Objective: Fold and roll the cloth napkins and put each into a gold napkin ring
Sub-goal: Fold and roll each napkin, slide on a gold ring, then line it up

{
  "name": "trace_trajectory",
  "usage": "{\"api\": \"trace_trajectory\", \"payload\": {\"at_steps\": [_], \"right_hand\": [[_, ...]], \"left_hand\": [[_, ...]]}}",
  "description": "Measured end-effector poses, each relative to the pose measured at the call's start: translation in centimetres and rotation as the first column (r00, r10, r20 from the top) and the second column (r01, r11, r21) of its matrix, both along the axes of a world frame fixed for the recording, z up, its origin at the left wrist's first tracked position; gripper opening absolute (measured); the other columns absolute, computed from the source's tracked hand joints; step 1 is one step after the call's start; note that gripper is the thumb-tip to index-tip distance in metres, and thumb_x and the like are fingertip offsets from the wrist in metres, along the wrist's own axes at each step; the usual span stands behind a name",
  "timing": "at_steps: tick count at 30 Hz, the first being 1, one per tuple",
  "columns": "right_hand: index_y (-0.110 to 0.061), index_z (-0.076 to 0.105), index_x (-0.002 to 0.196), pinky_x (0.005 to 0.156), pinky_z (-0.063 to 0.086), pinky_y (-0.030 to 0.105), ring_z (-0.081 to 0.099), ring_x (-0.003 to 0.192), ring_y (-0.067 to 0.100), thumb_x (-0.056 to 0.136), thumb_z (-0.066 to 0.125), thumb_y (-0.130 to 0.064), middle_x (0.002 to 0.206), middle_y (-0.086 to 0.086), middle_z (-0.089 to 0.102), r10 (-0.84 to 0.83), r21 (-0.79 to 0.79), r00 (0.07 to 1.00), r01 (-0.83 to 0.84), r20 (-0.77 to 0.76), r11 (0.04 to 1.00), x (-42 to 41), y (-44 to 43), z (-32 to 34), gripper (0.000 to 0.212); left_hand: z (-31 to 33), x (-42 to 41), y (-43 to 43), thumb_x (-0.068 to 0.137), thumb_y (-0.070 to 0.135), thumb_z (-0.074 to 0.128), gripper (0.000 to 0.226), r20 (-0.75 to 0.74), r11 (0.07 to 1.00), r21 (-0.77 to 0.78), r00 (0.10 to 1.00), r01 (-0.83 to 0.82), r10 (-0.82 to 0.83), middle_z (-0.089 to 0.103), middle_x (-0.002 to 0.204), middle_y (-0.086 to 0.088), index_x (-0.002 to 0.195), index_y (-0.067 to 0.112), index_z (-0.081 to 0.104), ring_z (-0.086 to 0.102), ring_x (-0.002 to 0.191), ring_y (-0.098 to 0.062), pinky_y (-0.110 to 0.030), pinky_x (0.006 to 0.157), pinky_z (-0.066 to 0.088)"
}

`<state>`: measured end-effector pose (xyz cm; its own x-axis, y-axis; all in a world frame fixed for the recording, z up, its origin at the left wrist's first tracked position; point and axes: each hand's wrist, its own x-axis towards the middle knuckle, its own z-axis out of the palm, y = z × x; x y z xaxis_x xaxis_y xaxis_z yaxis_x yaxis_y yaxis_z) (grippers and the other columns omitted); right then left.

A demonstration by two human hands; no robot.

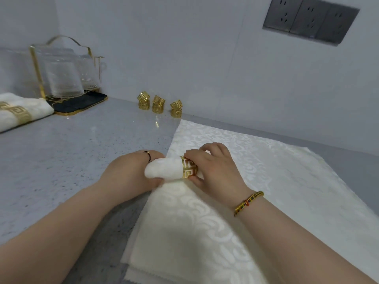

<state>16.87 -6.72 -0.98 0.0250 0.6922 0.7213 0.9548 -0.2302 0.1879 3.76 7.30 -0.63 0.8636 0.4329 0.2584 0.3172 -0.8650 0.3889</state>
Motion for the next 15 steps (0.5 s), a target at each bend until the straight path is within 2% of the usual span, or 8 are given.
{"api": "trace_trajectory", "payload": {"at_steps": [2, 5, 7, 9, 11, 12, 13, 15], "right_hand": [[-0.014, 0.067, 0.085, 0.075, 0.028, 0.028, 0.05, 0.077, 0.019, 0.068, 0.047, -0.029, 0.079, -0.006, 0.069, 0.012, 0.022, 0.998, -0.013, 0.057, 1.0, -0.8, 2.3, 1.1, 0.031], [-0.015, 0.067, 0.083, 0.062, 0.022, 0.026, 0.039, 0.072, 0.016, 0.06, 0.071, -0.022, 0.075, -0.006, 0.068, 0.038, 0.026, 0.994, -0.041, 0.099, 0.999, -2.7, 6.8, 1.7, 0.024], [-0.018, 0.067, 0.079, 0.057, 0.027, 0.024, 0.046, 0.064, 0.016, 0.049, 0.084, -0.023, 0.071, -0.008, 0.067, 0.039, -0.032, 0.993, -0.035, 0.108, 0.999, -4.3, 10.3, 1.5, 0.034], [-0.023, 0.068, 0.076, 0.045, 0.032, 0.018, 0.053, 0.052, 0.014, 0.038, 0.088, -0.029, 0.068, -0.011, 0.067, -0.009, -0.118, 0.997, 0.017, 0.074, 0.993, -6.0, 13.9, 1.4, 0.043], [-0.024, 0.069, 0.078, 0.04, 0.032, 0.014, 0.057, 0.05, 0.011, 0.036, 0.088, -0.032, 0.072, -0.013, 0.068, -0.041, -0.167, 0.998, 0.033, -0.043, 0.985, -8.2, 17.4, 1.7, 0.047], [-0.023, 0.069, 0.086, 0.042, 0.035, 0.016, 0.06, 0.057, 0.012, 0.044, 0.087, -0.03, 0.083, -0.011, 0.07, -0.064, -0.164, 0.993, 0.046, -0.104, 0.985, -9.1, 18.9, 1.7, 0.046], [-0.019, 0.065, 0.101, 0.048, 0.04, 0.02, 0.063, 0.071, 0.015, 0.06, 0.08, -0.025, 0.102, -0.006, 0.068, -0.057, -0.179, 0.987, 0.03, -0.152, 0.983, -9.8, 20.7, 1.5, 0.044], [-0.013, 0.043, 0.128, 0.068, 0.046, 0.033, 0.055, 0.104, 0.025, 0.087, 0.055, -0.011, 0.145, 0.003, 0.036, -0.053, -0.275, 0.95, -0.035, -0.307, 0.961, -11.0, 23.4, 1.0, 0.043]], "left_hand": [[0.2, -1.1, 0.8, 0.082, 0.033, 0.06, 0.033, 0.084, 0.997, 0.009, 0.994, -0.075, 0.074, 0.06, 0.109, 0.008, 0.114, 0.036, 0.056, 0.056, 0.097, -0.017, -0.023, 0.077, 0.041], [0.5, -3.7, 3.4, 0.082, 0.029, 0.059, 0.025, 0.149, 0.982, 0.0, 0.971, -0.187, 0.185, 0.062, 0.106, 0.005, 0.107, 0.033, 0.059, 0.057, 0.092, -0.019, -0.024, 0.07, 0.04], [0.5, -5.7, 5.5, 0.083, 0.026, 0.06, 0.026, 0.186, 0.964, -0.039, 0.946, -0.263, 0.266, 0.062, 0.109, 0.001, 0.109, 0.028, 0.061, 0.057, 0.095, -0.021, -0.027, 0.071, 0.041], [0.6, -7.5, 7.6, 0.082, 0.027, 0.062, 0.039, 0.229, 0.939, -0.061, 0.911, -0.339, 0.343, 0.059, 0.121, 0.001, 0.12, 0.03, 0.057, 0.054, 0.106, -0.023, -0.027, 0.075, 0.038], [0.6, -9.1, 9.9, 0.082, 0.027, 0.063, 0.045, 0.25, 0.904, -0.066, 0.87, -0.422, 0.424, 0.056, 0.127, 0.0, 0.126, 0.029, 0.053, 0.052, 0.112, -0.024, -0.03, 0.078, 0.038], [0.5, -9.7, 11.2, 0.082, 0.027, 0.062, 0.042, 0.262, 0.886, -0.068, 0.849, -0.458, 0.459, 0.058, 0.125, -0.002, 0.124, 0.028, 0.055, 0.052, 0.111, -0.026, -0.031, 0.078, 0.039], [0.5, -10.2, 12.4, 0.082, 0.027, 0.062, 0.036, 0.281, 0.869, -0.072, 0.826, -0.489, 0.488, 0.06, 0.12, -0.004, 0.118, 0.025, 0.059, 0.054, 0.107, -0.028, -0.032, 0.076, 0.039], [0.2, -10.6, 14.4, 0.082, 0.027, 0.061, 0.025, 0.321, 0.848, -0.075, 0.792, -0.525, 0.519, 0.063, 0.108, -0.008, 0.106, 0.018, 0.063, 0.055, 0.098, -0.032, -0.032, 0.069, 0.037]]}}
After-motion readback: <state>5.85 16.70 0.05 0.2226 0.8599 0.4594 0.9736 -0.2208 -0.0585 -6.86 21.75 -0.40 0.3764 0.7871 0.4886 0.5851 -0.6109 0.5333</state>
